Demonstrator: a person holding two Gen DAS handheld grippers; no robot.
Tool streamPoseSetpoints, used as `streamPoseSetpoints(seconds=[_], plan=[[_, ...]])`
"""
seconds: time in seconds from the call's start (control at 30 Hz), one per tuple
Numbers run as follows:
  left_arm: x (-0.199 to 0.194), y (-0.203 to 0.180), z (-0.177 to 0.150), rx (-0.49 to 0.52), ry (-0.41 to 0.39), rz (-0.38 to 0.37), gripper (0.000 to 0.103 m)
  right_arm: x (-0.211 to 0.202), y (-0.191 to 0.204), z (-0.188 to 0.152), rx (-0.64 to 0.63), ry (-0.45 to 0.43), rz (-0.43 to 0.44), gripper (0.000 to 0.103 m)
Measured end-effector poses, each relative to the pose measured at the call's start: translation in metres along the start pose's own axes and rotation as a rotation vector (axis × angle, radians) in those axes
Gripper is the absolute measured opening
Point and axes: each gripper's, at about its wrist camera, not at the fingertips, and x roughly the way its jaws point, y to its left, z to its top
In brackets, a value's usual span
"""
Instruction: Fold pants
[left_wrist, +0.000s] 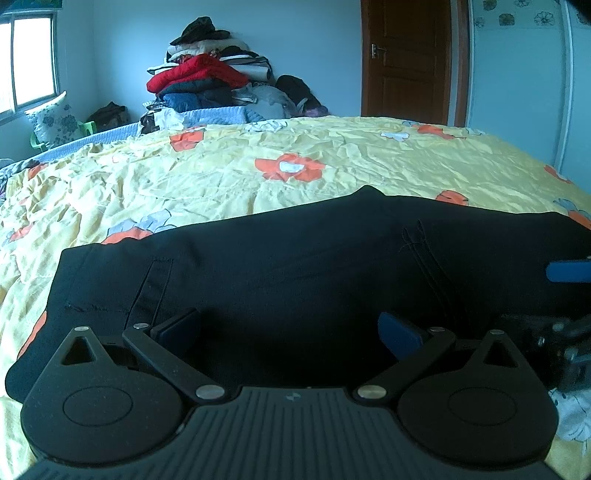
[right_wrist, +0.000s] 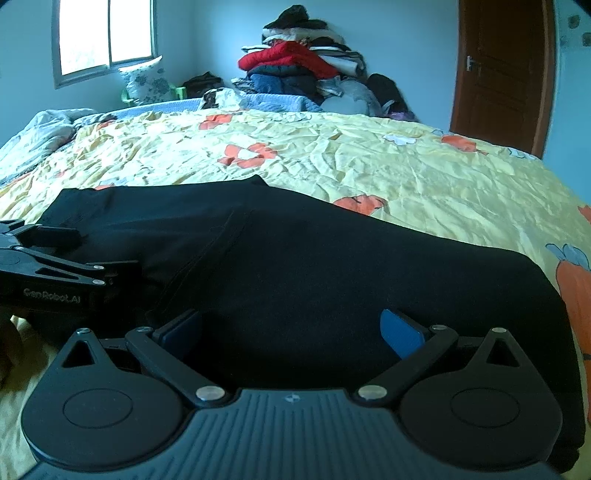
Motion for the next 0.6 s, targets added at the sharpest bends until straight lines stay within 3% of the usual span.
streamPoseSetpoints(seconds=[0.1,0.13,0.2,0.33,0.4,0.47,0.6], plan=[[-0.01,0.005,-0.002,0.002,-0.002,-0.033,0.101,-0.007,-0.003,0.01,0.026,-0.012,-0.016,0.103],[-0.015,0.008,-0.003,0.002,-0.003,-0.041,0.095,-0.014,-0.003,0.015,0.017,-0.048,-0.032,0.103],[-0.029,0.017,-0.004,-0.011,-0.011,-0.047,0.095,-0.029,0.003,0.028,-0.047,-0.128,-0.083,0.103],[-0.054,0.053,-0.006,-0.084,-0.025,0.003,0.096,-0.052,0.044,0.051,-0.349,-0.319,-0.25,0.103],[-0.063,0.077,-0.007,-0.134,-0.022,0.06,0.096,-0.056,0.071,0.055,-0.5,-0.4,-0.282,0.103],[-0.072,0.101,-0.007,-0.193,-0.008,0.124,0.096,-0.054,0.106,0.053,-0.648,-0.451,-0.267,0.103],[-0.09,0.148,-0.01,-0.321,0.019,0.196,0.096,-0.042,0.17,0.041,-0.853,-0.436,-0.149,0.103]])
